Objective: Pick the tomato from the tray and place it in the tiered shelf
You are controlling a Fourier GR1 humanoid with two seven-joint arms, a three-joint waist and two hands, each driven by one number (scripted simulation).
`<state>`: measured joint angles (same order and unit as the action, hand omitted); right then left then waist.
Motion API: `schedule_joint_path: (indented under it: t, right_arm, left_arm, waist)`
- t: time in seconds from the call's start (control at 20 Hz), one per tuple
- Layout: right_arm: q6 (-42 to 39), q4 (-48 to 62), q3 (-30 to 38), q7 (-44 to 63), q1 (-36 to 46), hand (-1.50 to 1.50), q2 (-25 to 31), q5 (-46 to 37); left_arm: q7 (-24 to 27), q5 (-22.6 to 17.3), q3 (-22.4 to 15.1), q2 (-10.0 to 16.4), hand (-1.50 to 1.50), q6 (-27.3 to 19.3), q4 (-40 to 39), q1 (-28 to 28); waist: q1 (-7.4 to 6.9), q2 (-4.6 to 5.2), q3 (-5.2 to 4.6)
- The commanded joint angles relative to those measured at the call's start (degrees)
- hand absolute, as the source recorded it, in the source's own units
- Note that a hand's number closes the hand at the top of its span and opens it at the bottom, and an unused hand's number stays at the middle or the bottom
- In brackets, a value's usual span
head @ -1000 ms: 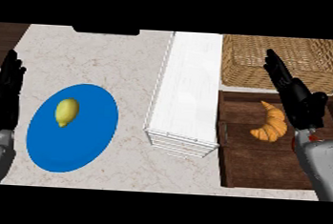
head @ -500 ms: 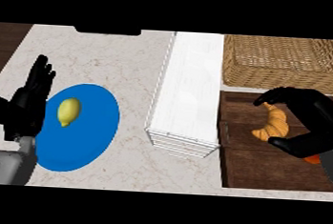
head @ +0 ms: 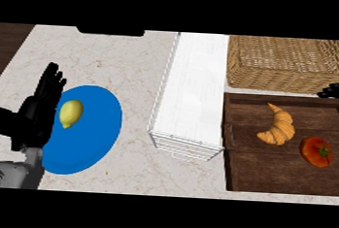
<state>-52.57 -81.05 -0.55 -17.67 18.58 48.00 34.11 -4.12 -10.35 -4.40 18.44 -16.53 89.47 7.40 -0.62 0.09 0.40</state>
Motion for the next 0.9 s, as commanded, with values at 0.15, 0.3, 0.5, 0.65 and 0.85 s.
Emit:
schedule_joint_path:
  t: [0.15, 0.3, 0.5, 0.65, 0.85]
  right_arm:
    - [-14.6, -11.1, 4.7, -8.4, 2.3, -1.5, 9.3, -9.6]
    - [-8.7, -18.4, 9.1, -8.9, 3.0, -1.5, 11.0, -17.9]
    - [-2.8, -27.0, 11.4, -12.4, -0.7, -1.5, 10.8, -29.6]
    - [2.6, -32.3, 9.9, -15.5, -7.3, -1.5, 10.1, -39.3]
    - [12.3, -31.5, 5.9, -23.7, -14.9, -1.5, 9.5, -52.2]
  left_arm:
    - [-1.1, 0.3, -0.8, -1.0, 0.0, -0.9, 1.6, -1.0]
    - [-0.5, 0.1, 0.4, 0.5, 0.0, -0.2, 2.2, -2.8]
    - [-0.7, 0.1, 0.4, -0.5, 0.0, -1.2, 2.5, -2.9]
    - [-1.7, 0.1, 1.0, 0.6, 0.0, -1.1, 4.7, -3.1]
    - [-3.0, -0.2, 0.8, 1.4, 0.0, 0.1, 6.3, -2.9]
  waist:
    - [1.09, -0.54, 0.17]
    - [1.27, -0.72, 0.26]
    - [2.22, -0.4, 0.35]
    - [2.53, -0.41, 0.33]
    - [1.02, 0.12, 0.18]
